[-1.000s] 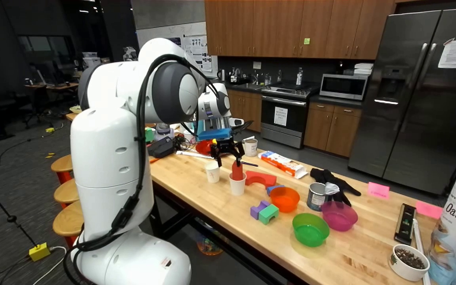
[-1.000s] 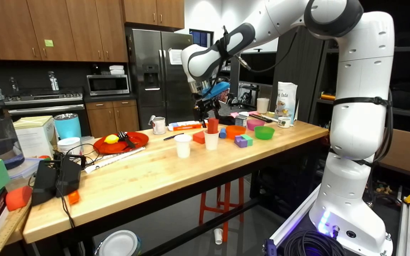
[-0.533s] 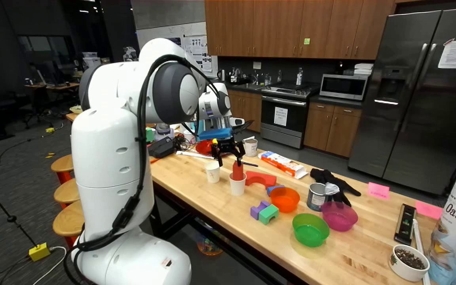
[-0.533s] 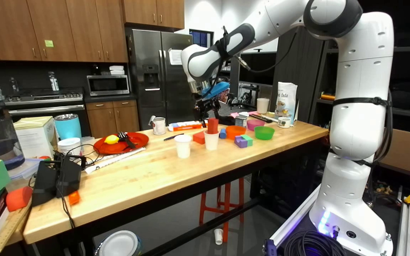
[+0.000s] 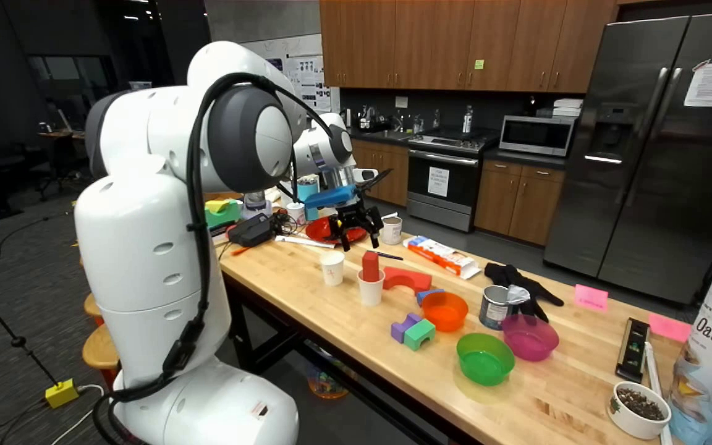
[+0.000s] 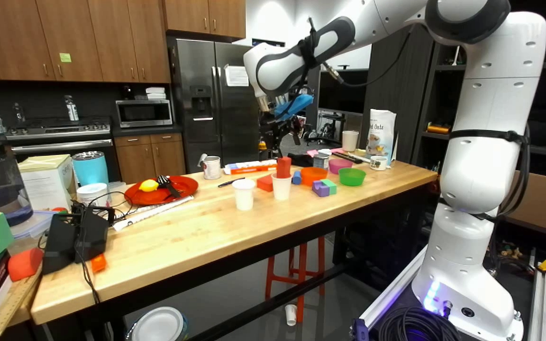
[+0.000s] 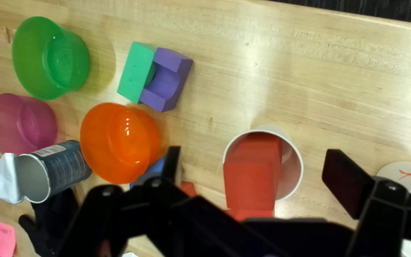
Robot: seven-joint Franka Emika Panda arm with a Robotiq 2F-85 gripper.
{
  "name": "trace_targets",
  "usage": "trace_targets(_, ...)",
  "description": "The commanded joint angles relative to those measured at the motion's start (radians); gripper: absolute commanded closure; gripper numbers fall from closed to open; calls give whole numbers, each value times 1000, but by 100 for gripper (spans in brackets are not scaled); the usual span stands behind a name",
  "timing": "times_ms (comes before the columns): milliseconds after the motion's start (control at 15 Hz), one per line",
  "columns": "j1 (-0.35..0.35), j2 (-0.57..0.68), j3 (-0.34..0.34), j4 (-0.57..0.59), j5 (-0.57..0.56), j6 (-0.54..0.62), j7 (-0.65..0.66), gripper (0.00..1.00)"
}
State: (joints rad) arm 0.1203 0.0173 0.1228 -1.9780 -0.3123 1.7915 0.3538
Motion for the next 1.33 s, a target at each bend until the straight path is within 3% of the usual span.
trace_targets(0,-3,-21,-6,-35,20,41,-8,0)
trace_targets(733,-13,17,-25,-75,-14,191,11,0)
trace_targets(1200,-21,48,-36,-82,35,294,-59,0)
trace_targets(1267,-23,52,-37,-82,44,301,-69,25)
